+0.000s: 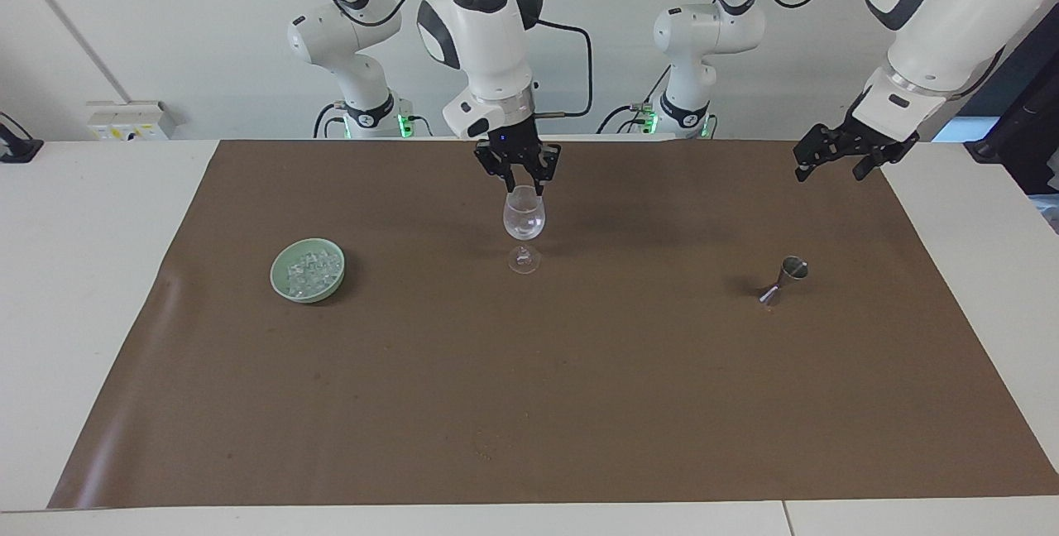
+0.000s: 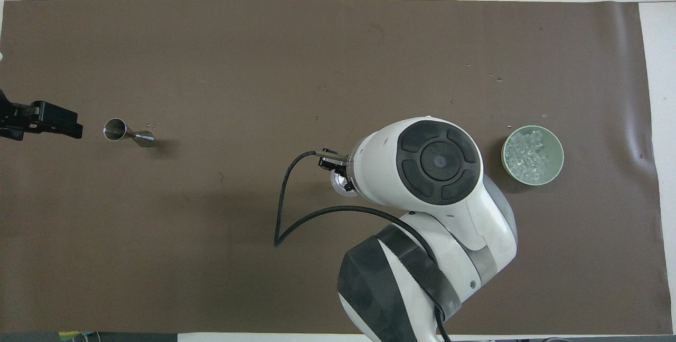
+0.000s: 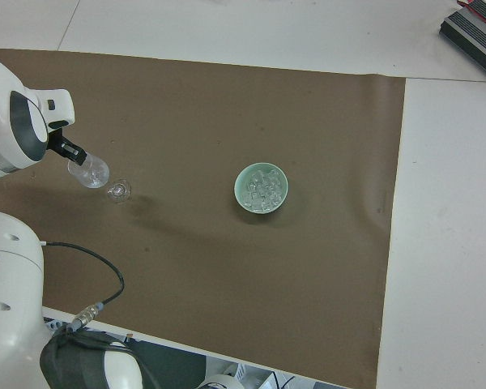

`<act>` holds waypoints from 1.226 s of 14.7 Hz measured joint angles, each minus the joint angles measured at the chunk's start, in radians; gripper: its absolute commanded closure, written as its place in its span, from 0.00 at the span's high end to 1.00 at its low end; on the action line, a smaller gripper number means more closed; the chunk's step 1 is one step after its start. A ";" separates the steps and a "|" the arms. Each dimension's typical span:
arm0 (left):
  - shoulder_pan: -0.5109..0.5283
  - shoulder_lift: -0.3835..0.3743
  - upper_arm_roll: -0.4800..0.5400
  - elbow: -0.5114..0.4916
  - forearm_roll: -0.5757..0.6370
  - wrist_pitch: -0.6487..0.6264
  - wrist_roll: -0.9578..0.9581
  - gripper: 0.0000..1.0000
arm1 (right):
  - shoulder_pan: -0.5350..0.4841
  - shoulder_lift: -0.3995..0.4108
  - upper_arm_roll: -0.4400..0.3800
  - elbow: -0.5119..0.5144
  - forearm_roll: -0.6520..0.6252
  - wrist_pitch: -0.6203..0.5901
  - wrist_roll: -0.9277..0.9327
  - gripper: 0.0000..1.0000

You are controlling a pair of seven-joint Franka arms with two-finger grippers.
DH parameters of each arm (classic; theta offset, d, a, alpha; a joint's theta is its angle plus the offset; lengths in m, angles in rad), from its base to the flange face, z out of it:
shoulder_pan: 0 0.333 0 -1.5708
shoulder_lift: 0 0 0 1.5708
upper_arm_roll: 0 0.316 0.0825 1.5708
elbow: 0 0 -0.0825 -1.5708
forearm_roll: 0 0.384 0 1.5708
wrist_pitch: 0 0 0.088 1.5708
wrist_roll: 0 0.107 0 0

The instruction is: Pour wine and add ice with both arms

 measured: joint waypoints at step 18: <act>0.000 0.000 0.000 -0.001 0.000 0.000 0.000 1.00 | -0.601 -0.170 -0.019 0.055 -0.053 -0.431 -0.794 1.00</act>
